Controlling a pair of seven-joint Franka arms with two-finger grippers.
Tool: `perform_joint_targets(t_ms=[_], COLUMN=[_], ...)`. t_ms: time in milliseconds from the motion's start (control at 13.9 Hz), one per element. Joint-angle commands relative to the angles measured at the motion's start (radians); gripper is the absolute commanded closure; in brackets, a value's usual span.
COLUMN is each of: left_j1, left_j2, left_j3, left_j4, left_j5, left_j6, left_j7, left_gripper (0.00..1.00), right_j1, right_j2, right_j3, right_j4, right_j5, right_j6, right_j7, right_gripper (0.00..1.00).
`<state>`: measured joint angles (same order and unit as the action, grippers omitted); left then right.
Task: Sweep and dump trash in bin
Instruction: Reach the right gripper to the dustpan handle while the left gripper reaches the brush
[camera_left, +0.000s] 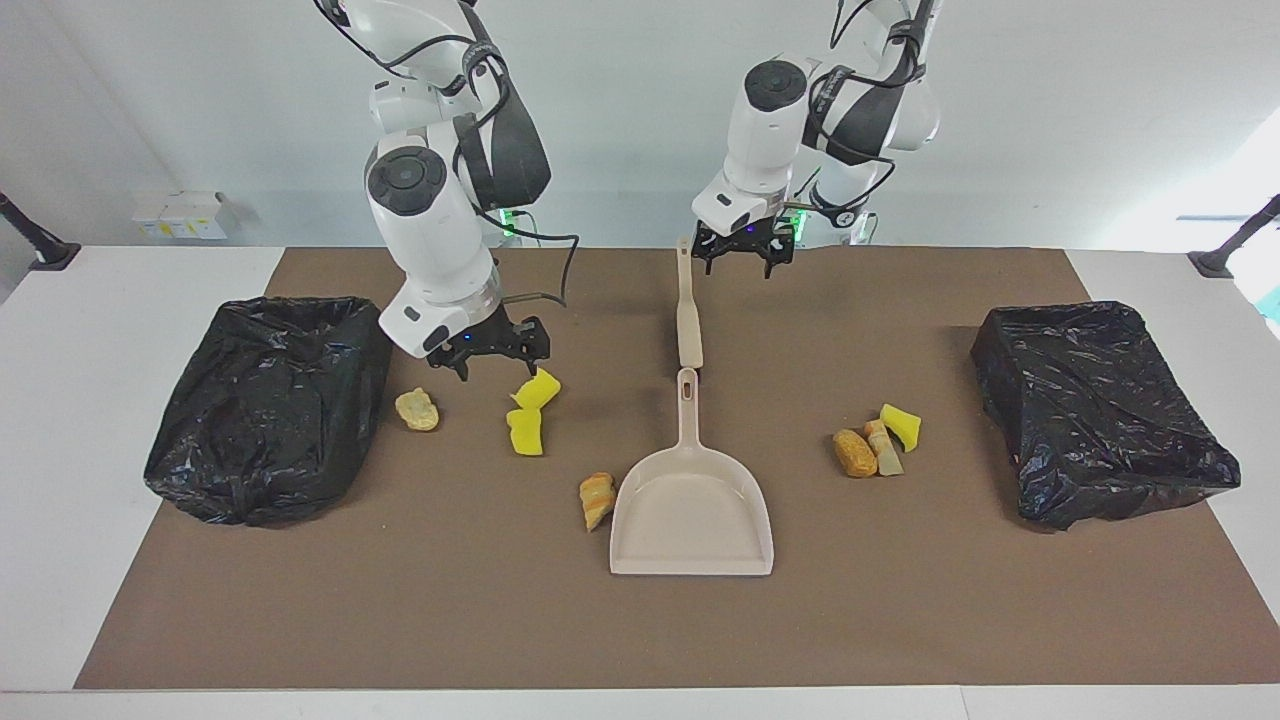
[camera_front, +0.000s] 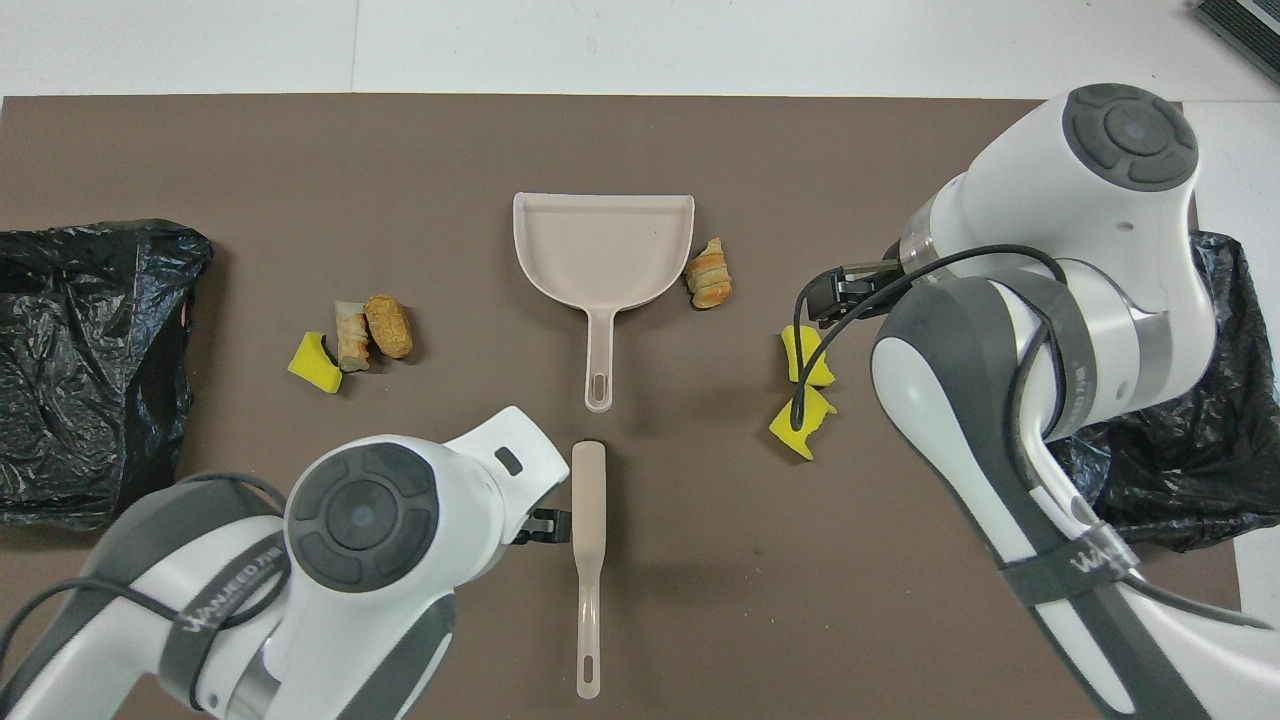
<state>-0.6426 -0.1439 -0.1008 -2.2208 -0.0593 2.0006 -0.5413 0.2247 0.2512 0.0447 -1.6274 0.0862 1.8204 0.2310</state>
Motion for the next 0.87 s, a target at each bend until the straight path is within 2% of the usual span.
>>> perform_joint_targets(t_ms=[0,72,216,433,577,794], left_j1=[-0.083,-0.124,-0.14,-0.207,-0.206,-0.201], left_j2=[0.012,0.03,0.035,0.036,0.041,0.04], left_j3=[0.018,0.02,0.016,0.018,0.018,0.018], left_j4=[-0.094,-0.121,-0.177,-0.218,-0.217,-0.217], left_j5=[-0.005,-0.007,-0.007,-0.007,-0.007,-0.007], left_j6=[0.125,0.148,0.222,0.276,0.285,0.276], left_j7=[-0.058,-0.071,-0.081,-0.115,-0.117,-0.097], left_gripper=[0.0,0.0,0.0,0.0,0.0,0.67], right_j1=[0.018,0.033,0.068,0.14,0.174,0.249], right_j2=[0.013,0.017,0.051,0.111,0.154,0.239], right_j3=[0.0,0.0,0.0,0.0,0.001,0.0], right_j4=[-0.012,-0.008,0.0,0.061,0.101,0.148], right_j5=[0.101,0.115,0.115,0.104,0.096,0.098], right_j6=[0.03,0.033,0.059,0.062,0.069,0.151], right_j7=[0.044,0.072,0.131,0.186,0.203,0.284], right_gripper=[0.0,0.0,0.0,0.0,0.0,0.0])
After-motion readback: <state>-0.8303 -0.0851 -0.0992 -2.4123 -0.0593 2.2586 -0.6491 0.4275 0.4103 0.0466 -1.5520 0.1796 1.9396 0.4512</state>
